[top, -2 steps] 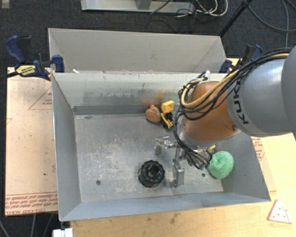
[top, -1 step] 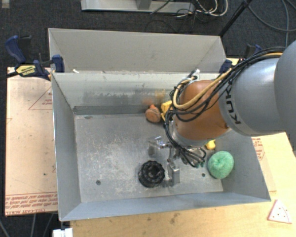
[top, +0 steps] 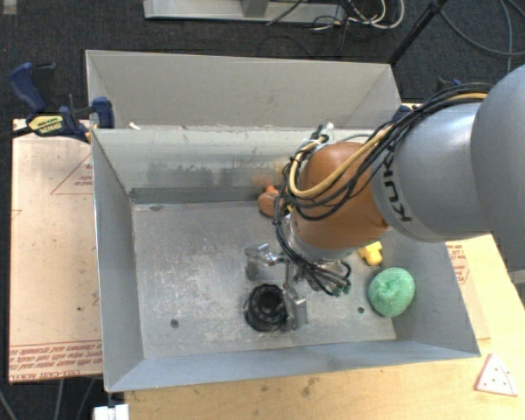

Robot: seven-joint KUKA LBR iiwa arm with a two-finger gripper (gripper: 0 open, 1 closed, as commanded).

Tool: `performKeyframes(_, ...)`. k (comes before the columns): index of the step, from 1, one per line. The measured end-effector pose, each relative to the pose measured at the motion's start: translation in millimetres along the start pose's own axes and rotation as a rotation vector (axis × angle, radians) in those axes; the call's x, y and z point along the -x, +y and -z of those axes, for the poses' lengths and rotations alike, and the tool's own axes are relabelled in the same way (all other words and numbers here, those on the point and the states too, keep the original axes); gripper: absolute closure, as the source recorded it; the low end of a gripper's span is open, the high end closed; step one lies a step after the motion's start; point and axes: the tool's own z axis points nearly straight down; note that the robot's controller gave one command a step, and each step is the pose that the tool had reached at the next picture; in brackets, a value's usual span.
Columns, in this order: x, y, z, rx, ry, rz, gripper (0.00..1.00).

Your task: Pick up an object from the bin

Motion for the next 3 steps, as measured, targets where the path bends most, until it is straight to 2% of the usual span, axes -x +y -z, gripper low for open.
performKeyframes(1,-11.7,48.5,-3.8,-0.001,0.001,0.247,1.0)
performKeyframes(2,-12.5,51.4,-4.1,-0.001,0.002,0.249,1.0)
performKeyframes(3,3.2,70.3,138.1,-0.002,-0.001,0.166,1.0)
